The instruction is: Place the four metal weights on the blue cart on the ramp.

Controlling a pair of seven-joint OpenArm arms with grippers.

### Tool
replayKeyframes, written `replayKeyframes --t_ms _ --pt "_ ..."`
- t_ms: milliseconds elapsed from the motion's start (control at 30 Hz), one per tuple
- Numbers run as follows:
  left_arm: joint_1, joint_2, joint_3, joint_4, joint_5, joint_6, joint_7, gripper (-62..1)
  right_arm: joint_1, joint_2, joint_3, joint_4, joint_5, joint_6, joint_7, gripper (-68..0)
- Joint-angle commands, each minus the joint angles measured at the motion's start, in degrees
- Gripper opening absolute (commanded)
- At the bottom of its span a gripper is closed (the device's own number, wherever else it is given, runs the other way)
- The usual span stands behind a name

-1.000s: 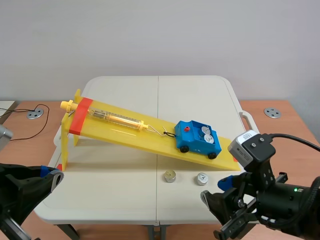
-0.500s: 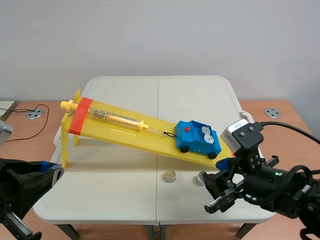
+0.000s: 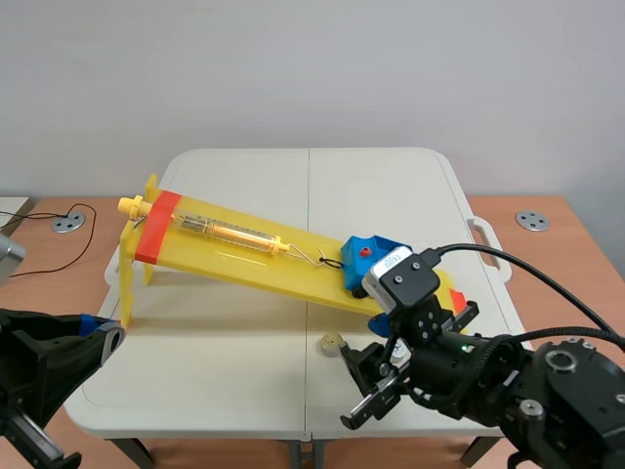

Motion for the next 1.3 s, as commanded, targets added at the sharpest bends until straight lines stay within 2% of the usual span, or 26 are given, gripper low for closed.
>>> replayKeyframes --t_ms 0,267,433,633,767,1267 --pt "-1.11 0.0 -0.96 4.09 -4.42 -1.86 -5.9 -58.2 5.16 -0.66 -0.04 1.25 2.78 -3.08 9.53 -38.0" --pt "-1.11 -0.02 -0.96 4.09 -4.42 -1.88 -5.9 -58.2 8.48 -3.17 -2.05 -4.15 1.9 -4.13 10.73 -38.0" --pt "-1.11 0.0 -0.96 4.09 -4.42 -2.03 -5.9 -58.2 9.18 -3.98 -3.3 -5.51 0.5 -6.64 12.68 -38.0" --pt "-1.11 0.0 -0.96 4.09 -4.42 -2.03 -5.9 -58.2 10.03 -4.76 -5.2 -6.58 -0.83 -7.76 13.22 -38.0" --pt "-1.11 0.0 -0.96 4.09 -4.42 -2.03 -5.9 -58.2 10.69 -4.74 -6.14 -6.73 -0.83 -10.08 13.66 -38.0" --pt "-1.09 0.0 -0.96 4.09 -4.42 -2.05 -5.46 -58.2 14.95 -7.45 -6.14 -12.04 -0.83 -10.25 14.03 -38.0"
